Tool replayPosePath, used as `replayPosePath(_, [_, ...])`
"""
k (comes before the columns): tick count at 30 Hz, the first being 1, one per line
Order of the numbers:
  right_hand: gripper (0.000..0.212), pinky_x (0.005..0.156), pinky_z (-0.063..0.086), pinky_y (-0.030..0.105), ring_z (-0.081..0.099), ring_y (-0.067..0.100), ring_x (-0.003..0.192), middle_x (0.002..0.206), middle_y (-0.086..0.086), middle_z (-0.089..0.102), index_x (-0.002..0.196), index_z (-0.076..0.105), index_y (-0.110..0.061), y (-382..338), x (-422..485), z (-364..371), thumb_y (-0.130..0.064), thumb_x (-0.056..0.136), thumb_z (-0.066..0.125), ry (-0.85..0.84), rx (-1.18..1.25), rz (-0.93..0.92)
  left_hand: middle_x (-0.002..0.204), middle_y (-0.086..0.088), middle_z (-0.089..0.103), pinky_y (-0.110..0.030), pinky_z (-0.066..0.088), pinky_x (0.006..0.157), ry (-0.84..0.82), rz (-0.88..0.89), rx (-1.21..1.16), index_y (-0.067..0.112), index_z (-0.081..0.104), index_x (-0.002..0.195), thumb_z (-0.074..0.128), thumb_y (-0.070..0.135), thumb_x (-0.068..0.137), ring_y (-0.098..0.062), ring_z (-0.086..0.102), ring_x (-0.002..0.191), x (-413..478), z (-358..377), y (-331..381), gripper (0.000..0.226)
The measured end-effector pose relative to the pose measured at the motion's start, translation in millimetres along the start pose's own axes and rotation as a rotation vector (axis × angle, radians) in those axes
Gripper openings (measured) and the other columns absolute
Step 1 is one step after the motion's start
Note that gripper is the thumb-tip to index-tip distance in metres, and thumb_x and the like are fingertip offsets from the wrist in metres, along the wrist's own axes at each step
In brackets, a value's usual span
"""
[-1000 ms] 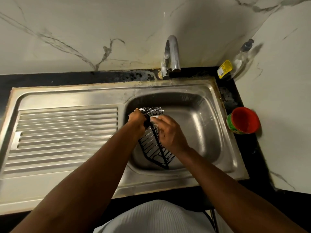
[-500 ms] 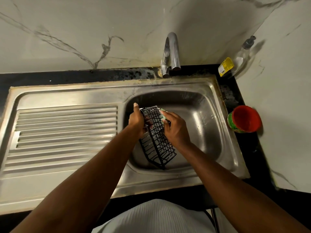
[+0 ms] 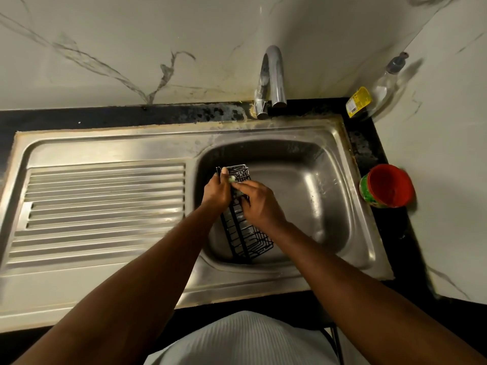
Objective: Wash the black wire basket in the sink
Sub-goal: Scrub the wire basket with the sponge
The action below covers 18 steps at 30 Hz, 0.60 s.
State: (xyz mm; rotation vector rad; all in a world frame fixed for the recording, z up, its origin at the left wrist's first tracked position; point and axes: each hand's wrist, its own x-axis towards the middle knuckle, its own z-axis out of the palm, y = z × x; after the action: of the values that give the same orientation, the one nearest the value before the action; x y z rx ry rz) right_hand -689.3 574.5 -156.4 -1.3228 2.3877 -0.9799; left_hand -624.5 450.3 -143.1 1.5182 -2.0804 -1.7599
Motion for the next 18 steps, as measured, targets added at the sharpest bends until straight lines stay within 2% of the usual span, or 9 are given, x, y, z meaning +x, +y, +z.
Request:
replayPosePath(2, [0.038,0.088,0.057,0.030,0.067,0.020,0.101,0.114,0.004,0.072,0.126,0.071,-0.014,11,6,-4,-0.003,0.089,0.068,-0.002,-0.051,0.059,0.128,-0.018,0.066,-0.032,0.048,0.092,-0.009,0.002,0.003,0.009,0.061,0.133,0.035,0.048,0.111,-0.033,0.064,0.112,1,-1,-9,0.051])
replayPosePath(4, [0.034,0.088,0.055,0.026,0.069,0.021,0.101,0.114,0.006,0.073,0.124,0.072,-0.012,27,9,-6,-0.005,0.090,0.070,0.065,-0.069,0.192,0.109,-0.012,0.069,-0.045,0.062,0.081,-0.056,-0.027,-0.034,0.014,0.060,0.130,0.038,0.048,0.110,-0.027,0.068,0.087,-3,0,-18,0.045])
replayPosePath(7, [0.033,0.096,0.055,0.028,0.070,0.021,0.109,0.119,0.008,0.074,0.123,0.073,-0.012,33,12,-6,-0.008,0.091,0.071,0.078,-0.034,0.354,0.083,-0.008,0.066,-0.061,0.062,0.074,-0.119,-0.046,-0.060,0.027,0.060,0.106,0.041,0.052,0.108,-0.028,0.068,0.066,-3,1,-30,0.031])
replayPosePath(10, [0.035,0.091,0.058,0.030,0.070,0.020,0.106,0.117,0.006,0.074,0.125,0.073,-0.017,6,14,10,-0.010,0.091,0.069,-0.029,0.003,0.278,0.094,-0.016,0.069,-0.043,0.065,0.065,-0.120,-0.050,-0.014,0.028,0.058,0.102,0.042,0.044,0.110,-0.018,0.073,0.068,2,0,-37,0.023])
replayPosePath(12, [0.038,0.086,0.057,0.031,0.066,0.020,0.100,0.113,0.006,0.071,0.127,0.072,-0.019,-9,11,19,-0.007,0.092,0.065,-0.082,-0.014,0.173,0.109,-0.025,0.069,-0.053,0.065,0.071,-0.134,-0.076,-0.035,0.028,0.061,0.099,0.041,0.041,0.105,-0.033,0.074,0.083,8,0,-40,0.024])
replayPosePath(13, [0.038,0.082,0.056,0.032,0.065,0.022,0.096,0.109,0.006,0.069,0.126,0.072,-0.019,-9,10,21,-0.005,0.092,0.063,-0.083,-0.036,0.145,0.109,-0.027,0.069,-0.059,0.064,0.072,-0.154,-0.094,-0.054,0.029,0.061,0.099,0.040,0.040,0.105,-0.040,0.073,0.084,7,0,-40,0.025])
replayPosePath(14, [0.037,0.077,0.055,0.032,0.064,0.023,0.092,0.105,0.007,0.066,0.125,0.073,-0.018,-6,11,18,-0.004,0.092,0.062,-0.071,-0.069,0.144,0.102,-0.026,0.069,-0.057,0.064,0.067,-0.170,-0.104,-0.068,0.027,0.060,0.103,0.039,0.039,0.109,-0.041,0.073,0.077,7,-1,-40,0.025])
replayPosePath(16, [0.035,0.071,0.053,0.030,0.063,0.025,0.088,0.103,0.008,0.064,0.122,0.074,-0.015,13,17,8,-0.003,0.092,0.061,-0.010,-0.166,0.201,0.084,-0.021,0.066,-0.042,0.062,0.053,-0.190,-0.131,-0.124,0.020,0.056,0.114,0.037,0.037,0.113,-0.035,0.069,0.058,1,-1,-33,0.025])
replayPosePath(18, [0.036,0.077,0.056,0.031,0.066,0.026,0.093,0.110,0.010,0.066,0.122,0.074,-0.014,32,24,0,-0.001,0.092,0.062,0.047,-0.210,0.310,0.083,-0.019,0.064,-0.038,0.059,0.049,-0.176,-0.151,-0.159,0.017,0.054,0.120,0.038,0.038,0.112,-0.033,0.069,0.057,-1,2,-30,0.028])
